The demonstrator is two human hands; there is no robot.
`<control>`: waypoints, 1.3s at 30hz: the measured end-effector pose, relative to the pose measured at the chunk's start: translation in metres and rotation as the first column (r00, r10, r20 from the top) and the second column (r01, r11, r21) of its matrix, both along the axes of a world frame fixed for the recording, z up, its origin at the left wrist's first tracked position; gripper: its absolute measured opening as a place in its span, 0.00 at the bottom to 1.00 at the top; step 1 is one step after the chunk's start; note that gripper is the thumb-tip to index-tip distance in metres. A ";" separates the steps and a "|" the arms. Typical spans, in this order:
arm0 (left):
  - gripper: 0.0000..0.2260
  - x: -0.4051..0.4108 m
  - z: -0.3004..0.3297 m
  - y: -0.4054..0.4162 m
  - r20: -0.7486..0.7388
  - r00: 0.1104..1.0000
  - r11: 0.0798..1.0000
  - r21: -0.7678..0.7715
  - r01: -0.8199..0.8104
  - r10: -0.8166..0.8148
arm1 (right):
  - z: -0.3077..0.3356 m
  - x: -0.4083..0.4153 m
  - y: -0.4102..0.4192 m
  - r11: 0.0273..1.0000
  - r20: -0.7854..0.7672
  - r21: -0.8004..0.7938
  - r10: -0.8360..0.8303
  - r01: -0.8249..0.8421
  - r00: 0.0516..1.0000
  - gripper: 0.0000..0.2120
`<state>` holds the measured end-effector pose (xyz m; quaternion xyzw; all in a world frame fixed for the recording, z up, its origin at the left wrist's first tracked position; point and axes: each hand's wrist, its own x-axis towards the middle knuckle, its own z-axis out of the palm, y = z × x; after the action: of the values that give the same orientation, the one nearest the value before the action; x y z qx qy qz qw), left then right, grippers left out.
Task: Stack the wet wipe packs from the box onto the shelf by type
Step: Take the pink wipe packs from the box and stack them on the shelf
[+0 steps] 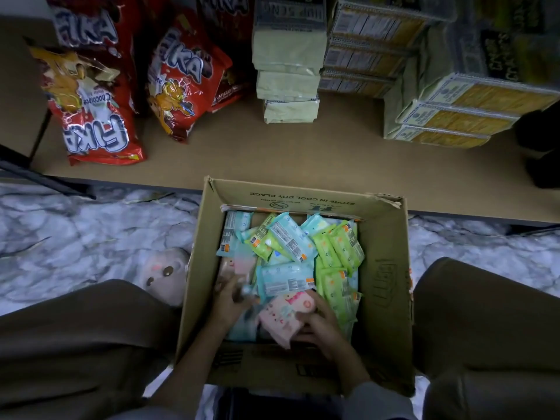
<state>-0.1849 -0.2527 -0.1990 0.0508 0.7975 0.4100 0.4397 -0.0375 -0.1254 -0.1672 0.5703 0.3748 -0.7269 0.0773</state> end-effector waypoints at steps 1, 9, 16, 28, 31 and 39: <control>0.18 0.007 0.004 0.002 0.035 0.999 0.999 -0.024 0.025 -0.024 | 0.005 0.002 0.002 0.999 -0.017 0.011 -0.045 0.045 0.999 0.21; 0.18 -0.010 0.000 0.009 -0.148 0.971 0.982 0.009 -0.191 0.190 | 0.021 0.004 0.021 0.993 -0.111 0.087 -0.072 0.082 0.991 0.23; 0.23 -0.032 -0.026 0.018 0.055 0.998 0.990 -0.137 -0.028 0.036 | 0.014 0.003 0.027 0.986 -0.094 0.165 0.027 -0.011 0.995 0.21; 0.38 -0.028 -0.009 0.007 0.068 0.998 0.997 -0.070 0.021 -0.016 | 0.012 -0.010 0.018 0.975 -0.045 0.204 0.101 -0.089 0.994 0.18; 0.37 -0.028 0.008 0.007 0.089 0.996 0.997 -0.082 0.011 -0.004 | 0.020 -0.009 0.013 0.956 -0.074 0.244 0.185 -0.162 0.980 0.20; 0.36 -0.037 0.076 0.006 -0.042 0.988 0.989 -0.026 0.147 -0.148 | 0.090 -0.013 0.028 0.921 -0.255 0.359 0.255 -0.154 0.933 0.21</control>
<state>-0.2216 -0.2467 -0.1231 0.1136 0.8056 0.3661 0.4517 -0.0509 -0.0972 -0.0772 0.4165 0.5576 -0.7181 -0.0009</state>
